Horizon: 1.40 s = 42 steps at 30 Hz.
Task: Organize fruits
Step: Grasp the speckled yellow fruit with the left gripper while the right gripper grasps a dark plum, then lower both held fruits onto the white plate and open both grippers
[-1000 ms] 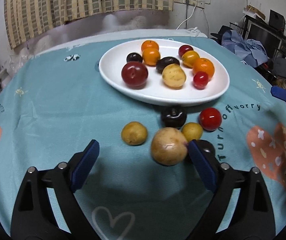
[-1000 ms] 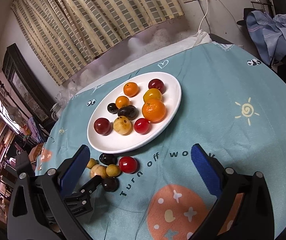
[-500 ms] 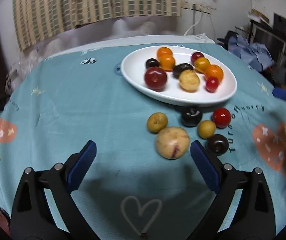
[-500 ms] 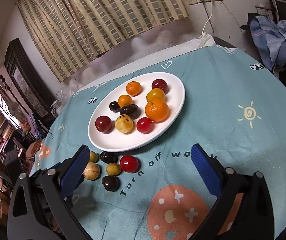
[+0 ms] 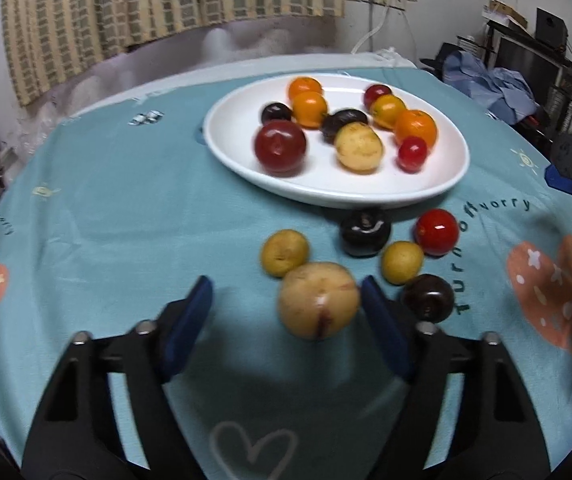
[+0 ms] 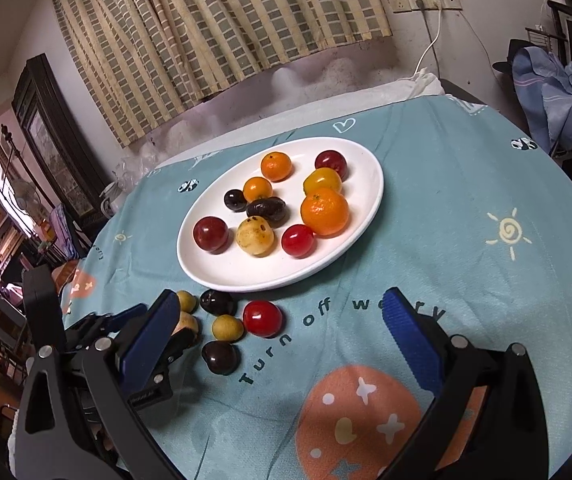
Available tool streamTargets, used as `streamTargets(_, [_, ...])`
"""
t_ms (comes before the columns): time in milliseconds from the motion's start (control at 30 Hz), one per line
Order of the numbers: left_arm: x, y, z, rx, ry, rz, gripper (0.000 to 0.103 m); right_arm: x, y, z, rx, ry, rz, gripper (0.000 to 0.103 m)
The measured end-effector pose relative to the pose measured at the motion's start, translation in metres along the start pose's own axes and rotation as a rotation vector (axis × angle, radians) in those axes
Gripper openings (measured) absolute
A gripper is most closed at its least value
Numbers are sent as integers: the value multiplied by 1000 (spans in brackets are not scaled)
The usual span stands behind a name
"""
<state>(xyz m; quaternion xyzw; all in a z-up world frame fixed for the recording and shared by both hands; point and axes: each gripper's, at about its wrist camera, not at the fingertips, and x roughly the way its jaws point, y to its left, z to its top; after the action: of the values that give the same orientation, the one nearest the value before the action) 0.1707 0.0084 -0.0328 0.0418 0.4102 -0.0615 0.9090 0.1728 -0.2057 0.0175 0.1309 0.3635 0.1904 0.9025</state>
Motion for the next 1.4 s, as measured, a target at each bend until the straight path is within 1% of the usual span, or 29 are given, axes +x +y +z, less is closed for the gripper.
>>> streamTargets(67, [4, -3, 0, 15, 19, -21, 58, 1, 0, -1, -2, 2, -3, 101])
streamTargets(100, [5, -4, -1, 16, 22, -28, 56, 1, 0, -1, -3, 3, -3, 101])
streamTargets(167, [7, -4, -1, 13, 32, -63, 48, 3, 1, -1, -9, 6, -4, 101])
streamTargets(200, [7, -3, -1, 6, 31, -70, 48, 3, 2, -2, -15, 11, -3, 101])
streamTargets(267, [6, 1, -2, -12, 24, -81, 41, 5, 5, -2, -34, 20, -2, 101])
streamTargets(367, [4, 9, -4, -37, 23, -73, 41, 9, 13, -7, -80, 37, -6, 101])
streamTargets(433, [1, 17, -6, -57, 23, -57, 41, 17, 24, -15, -146, 69, -15, 101])
streamTargets(500, [0, 26, -7, -88, 21, -56, 41, 27, 36, -24, -218, 102, -29, 94])
streamTargets(567, [0, 30, -8, -103, 24, -53, 40, 39, 46, -33, -277, 147, -33, 76])
streamTargets(633, [0, 30, -8, -104, 26, -50, 41, 49, 51, -40, -308, 185, -21, 69])
streamTargets(733, [1, 29, -8, -100, 29, -47, 41, 56, 59, -47, -353, 201, -23, 58])
streamTargets(833, [2, 29, -9, -101, 31, -48, 41, 63, 64, -50, -378, 211, -20, 48])
streamTargets(967, [1, 29, -9, -99, 30, -46, 41, 67, 70, -51, -394, 225, 6, 40])
streamTargets(1033, [1, 29, -9, -99, 30, -48, 41, 69, 72, -53, -399, 232, 13, 39])
streamTargets(1133, [2, 28, -9, -97, 29, -54, 41, 73, 74, -53, -396, 245, 32, 28])
streamTargets(1233, [1, 28, -10, -94, 28, -54, 41, 73, 75, -52, -394, 243, 34, 26])
streamTargets(1333, [1, 27, -10, -94, 24, -53, 40, 71, 72, -50, -366, 240, 47, 26])
streamTargets(1400, [-4, 27, -9, -103, 2, -60, 40, 64, 67, -45, -339, 227, 66, 26])
